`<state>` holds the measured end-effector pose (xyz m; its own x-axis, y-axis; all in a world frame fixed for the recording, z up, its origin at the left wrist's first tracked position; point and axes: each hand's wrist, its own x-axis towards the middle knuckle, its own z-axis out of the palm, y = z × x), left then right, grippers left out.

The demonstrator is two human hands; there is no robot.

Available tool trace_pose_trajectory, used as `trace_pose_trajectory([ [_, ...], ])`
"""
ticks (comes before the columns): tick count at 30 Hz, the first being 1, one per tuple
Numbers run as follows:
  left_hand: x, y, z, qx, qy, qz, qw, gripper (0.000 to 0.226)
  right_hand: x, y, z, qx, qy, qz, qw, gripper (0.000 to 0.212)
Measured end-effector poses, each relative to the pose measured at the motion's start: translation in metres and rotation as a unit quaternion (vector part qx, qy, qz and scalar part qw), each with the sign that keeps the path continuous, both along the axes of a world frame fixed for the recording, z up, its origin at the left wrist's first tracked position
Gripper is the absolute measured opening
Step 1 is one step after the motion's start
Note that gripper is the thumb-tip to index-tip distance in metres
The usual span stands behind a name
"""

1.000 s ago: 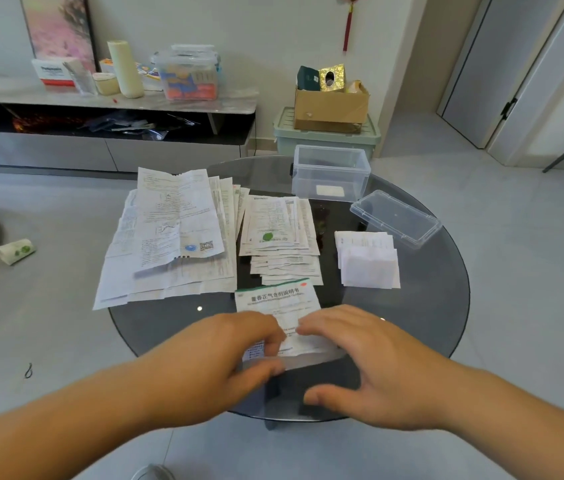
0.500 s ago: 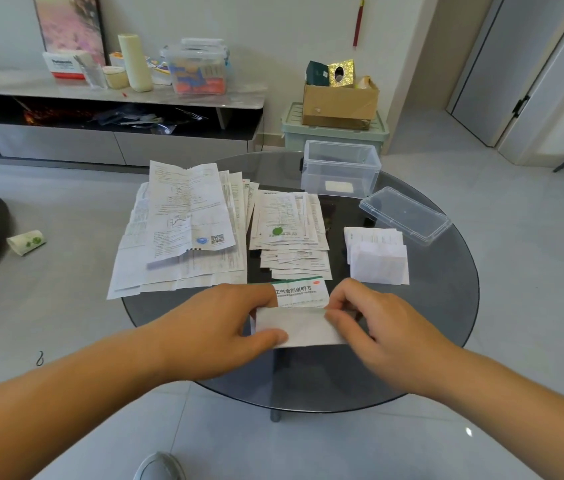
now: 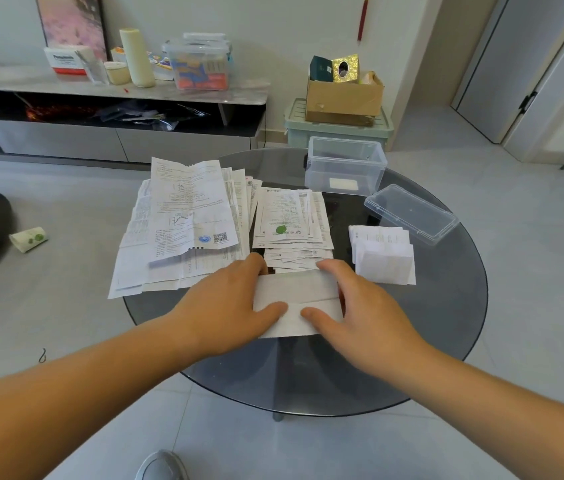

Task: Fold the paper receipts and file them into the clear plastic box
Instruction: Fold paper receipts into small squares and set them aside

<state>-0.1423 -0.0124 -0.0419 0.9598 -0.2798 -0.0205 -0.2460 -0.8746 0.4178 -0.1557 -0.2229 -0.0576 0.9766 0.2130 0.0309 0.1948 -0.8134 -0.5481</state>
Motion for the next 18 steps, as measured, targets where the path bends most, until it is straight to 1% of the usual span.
trace_pose_trajectory([
  [2, -0.001, -0.001, -0.005, 0.039, -0.004, -0.01, 0.999, 0.052, -0.002, 0.003, -0.003, -0.037, -0.022, -0.009, 0.999, 0.076],
  [5, -0.003, -0.004, -0.008, 0.05, 0.002, -0.011, 0.999, 0.063, -0.003, 0.005, -0.007, -0.069, -0.038, -0.031, 0.996, 0.082],
  [8, -0.003, -0.003, -0.009, 0.065, 0.014, -0.017, 0.998, 0.068, -0.002, 0.004, -0.006, -0.095, -0.028, -0.036, 0.994, 0.076],
  [13, 0.003, 0.004, -0.002, 0.1, 0.053, -0.025, 0.993, 0.072, -0.004, -0.003, 0.001, -0.093, 0.007, -0.034, 0.995, 0.067],
  [18, 0.001, 0.007, 0.002, 0.097, 0.088, -0.04, 0.991, 0.074, -0.008, -0.007, 0.005, -0.082, 0.034, -0.021, 0.996, 0.062],
])
